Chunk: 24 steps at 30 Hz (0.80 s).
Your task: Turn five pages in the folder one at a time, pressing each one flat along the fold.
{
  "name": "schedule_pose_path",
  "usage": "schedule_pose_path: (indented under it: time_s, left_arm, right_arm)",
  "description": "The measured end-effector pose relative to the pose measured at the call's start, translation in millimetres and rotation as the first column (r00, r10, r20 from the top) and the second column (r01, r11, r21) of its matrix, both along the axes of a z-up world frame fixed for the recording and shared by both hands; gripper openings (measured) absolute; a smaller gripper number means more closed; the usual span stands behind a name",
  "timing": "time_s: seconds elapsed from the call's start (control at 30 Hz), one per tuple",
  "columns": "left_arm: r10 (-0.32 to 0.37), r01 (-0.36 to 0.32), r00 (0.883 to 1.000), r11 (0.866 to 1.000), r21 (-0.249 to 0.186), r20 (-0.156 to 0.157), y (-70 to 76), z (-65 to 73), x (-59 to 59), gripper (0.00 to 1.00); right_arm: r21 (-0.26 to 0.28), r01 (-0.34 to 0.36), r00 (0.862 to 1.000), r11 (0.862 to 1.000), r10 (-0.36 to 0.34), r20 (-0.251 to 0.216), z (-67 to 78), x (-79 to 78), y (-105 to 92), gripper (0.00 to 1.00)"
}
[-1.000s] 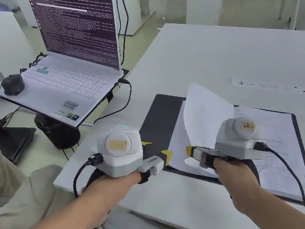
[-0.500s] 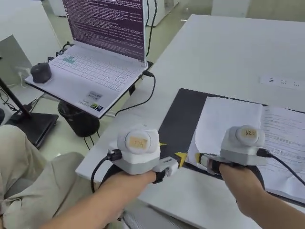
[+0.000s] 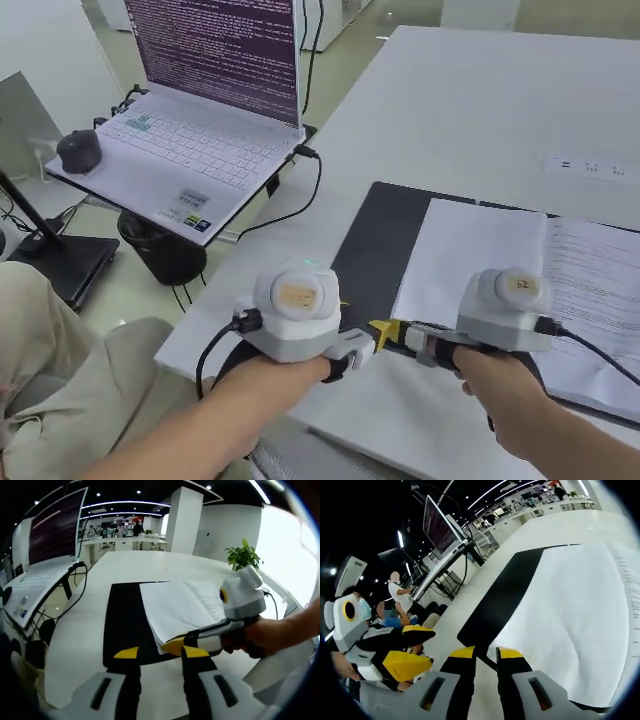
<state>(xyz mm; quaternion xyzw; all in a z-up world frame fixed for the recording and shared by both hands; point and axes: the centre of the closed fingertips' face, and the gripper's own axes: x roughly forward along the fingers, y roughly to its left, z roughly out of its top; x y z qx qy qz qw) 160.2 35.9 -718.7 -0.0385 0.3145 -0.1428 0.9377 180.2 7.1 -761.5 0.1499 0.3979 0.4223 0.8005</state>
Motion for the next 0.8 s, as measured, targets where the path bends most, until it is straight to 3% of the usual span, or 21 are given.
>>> schedule_pose_path:
  time_s: [0.17,0.37,0.53,0.67,0.8]
  left_arm:
    - [-0.051,0.052,0.998,0.998,0.036,-0.028,-12.7,-13.1,7.9,0.30]
    - [-0.117,0.117,0.993,0.991,0.066,-0.017,-41.5,-21.6,24.5,0.28]
    - [-0.138,0.141,0.990,0.985,0.096,-0.035,-60.1,-38.1,37.1,0.27]
    - [-0.132,0.137,0.990,0.980,0.142,-0.046,-62.9,-53.3,40.5,0.27]
    - [-0.119,0.123,0.992,0.974,0.192,-0.034,-58.4,-61.9,41.7,0.25]
  right_arm:
    - [0.055,0.042,0.999,0.998,-0.043,0.008,14.3,8.3,-21.1,0.16]
    - [0.069,0.102,0.995,0.992,-0.103,0.015,19.5,25.4,-57.4,0.17]
    - [0.073,0.152,0.988,0.986,-0.154,0.017,21.6,39.0,-83.2,0.17]
    - [0.073,0.187,0.982,0.980,-0.189,0.025,20.5,50.9,-100.5,0.16]
    - [0.070,0.203,0.978,0.977,-0.206,0.039,18.8,59.7,-110.2,0.16]
